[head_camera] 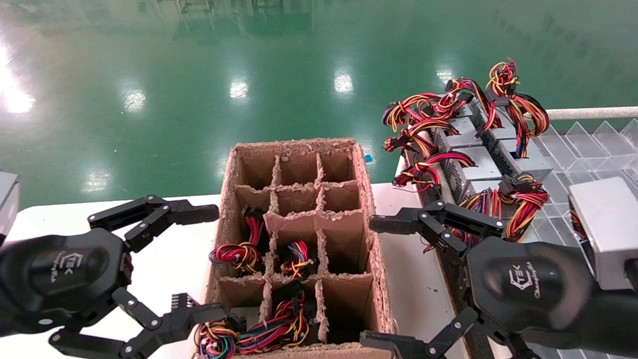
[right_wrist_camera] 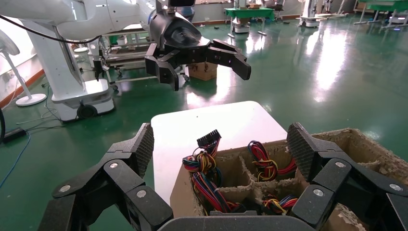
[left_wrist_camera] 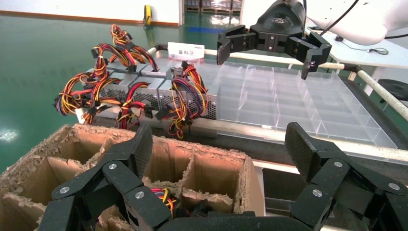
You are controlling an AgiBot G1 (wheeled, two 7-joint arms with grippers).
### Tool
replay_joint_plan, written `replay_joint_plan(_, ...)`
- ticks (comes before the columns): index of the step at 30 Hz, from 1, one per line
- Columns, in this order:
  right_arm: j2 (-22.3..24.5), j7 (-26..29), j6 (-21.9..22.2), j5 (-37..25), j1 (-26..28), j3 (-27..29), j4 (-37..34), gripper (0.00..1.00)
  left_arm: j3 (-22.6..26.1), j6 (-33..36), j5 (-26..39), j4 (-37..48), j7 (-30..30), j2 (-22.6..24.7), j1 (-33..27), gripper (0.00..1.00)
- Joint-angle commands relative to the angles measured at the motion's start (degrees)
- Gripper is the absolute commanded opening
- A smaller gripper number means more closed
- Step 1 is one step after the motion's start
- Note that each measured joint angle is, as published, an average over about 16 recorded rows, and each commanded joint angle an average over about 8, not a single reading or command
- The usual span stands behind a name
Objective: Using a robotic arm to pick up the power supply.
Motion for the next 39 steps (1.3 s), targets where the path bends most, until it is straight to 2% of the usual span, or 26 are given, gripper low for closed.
replay_joint_plan(1,0.0,0.0,0.0,0.0,0.0,0.0,0.0,1.0,0.0,0.0,0.0,0.0,0.0,0.0,0.0,1.0)
replay_joint_plan(39,0.0,0.0,0.0,0.0,0.0,0.0,0.0,1.0,0.0,0.0,0.0,0.0,0.0,0.0,0.0,1.0)
